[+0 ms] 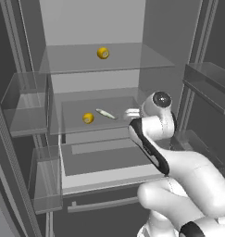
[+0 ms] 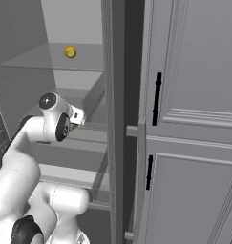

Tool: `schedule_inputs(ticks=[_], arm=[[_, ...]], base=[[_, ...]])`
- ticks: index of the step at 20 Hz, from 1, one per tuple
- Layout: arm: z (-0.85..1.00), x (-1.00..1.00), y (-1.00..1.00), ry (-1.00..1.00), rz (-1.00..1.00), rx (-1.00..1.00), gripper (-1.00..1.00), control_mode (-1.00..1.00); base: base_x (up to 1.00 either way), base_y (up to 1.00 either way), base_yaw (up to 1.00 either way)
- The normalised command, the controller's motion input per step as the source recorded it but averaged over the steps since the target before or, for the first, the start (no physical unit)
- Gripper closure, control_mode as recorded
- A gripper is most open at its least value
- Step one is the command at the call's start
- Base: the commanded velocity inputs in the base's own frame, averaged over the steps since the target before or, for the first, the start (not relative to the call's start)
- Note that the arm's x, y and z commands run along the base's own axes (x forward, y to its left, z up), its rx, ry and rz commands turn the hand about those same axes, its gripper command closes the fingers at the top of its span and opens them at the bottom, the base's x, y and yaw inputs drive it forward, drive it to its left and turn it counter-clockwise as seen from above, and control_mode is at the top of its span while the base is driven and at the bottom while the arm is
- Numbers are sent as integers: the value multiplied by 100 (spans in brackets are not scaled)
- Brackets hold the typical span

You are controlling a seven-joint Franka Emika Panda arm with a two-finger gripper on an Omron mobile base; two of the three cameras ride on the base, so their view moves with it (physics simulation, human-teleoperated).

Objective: Place one lemon and one fish in each tupperware on the nearby counter, to pack two identical lunches.

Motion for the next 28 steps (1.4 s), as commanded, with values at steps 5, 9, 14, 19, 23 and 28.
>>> schedule_inputs(ticks=[5, 9, 14, 19, 23, 28], arm=[[37, -100, 7, 0, 0, 0, 100, -100], [4, -100, 9, 0, 0, 0, 100, -100], [0, -20, 1, 0, 0, 0, 100, 100], [0, 0, 0, 0, 0, 0, 100, 100], [0, 0, 0, 0, 0, 0, 100, 100], [0, 0, 0, 0, 0, 0, 100, 100]], base=[[0, 0, 0], [0, 0, 0], [-80, 6, 0], [-100, 23, 4], [-100, 40, 15], [-97, -7, 2]])
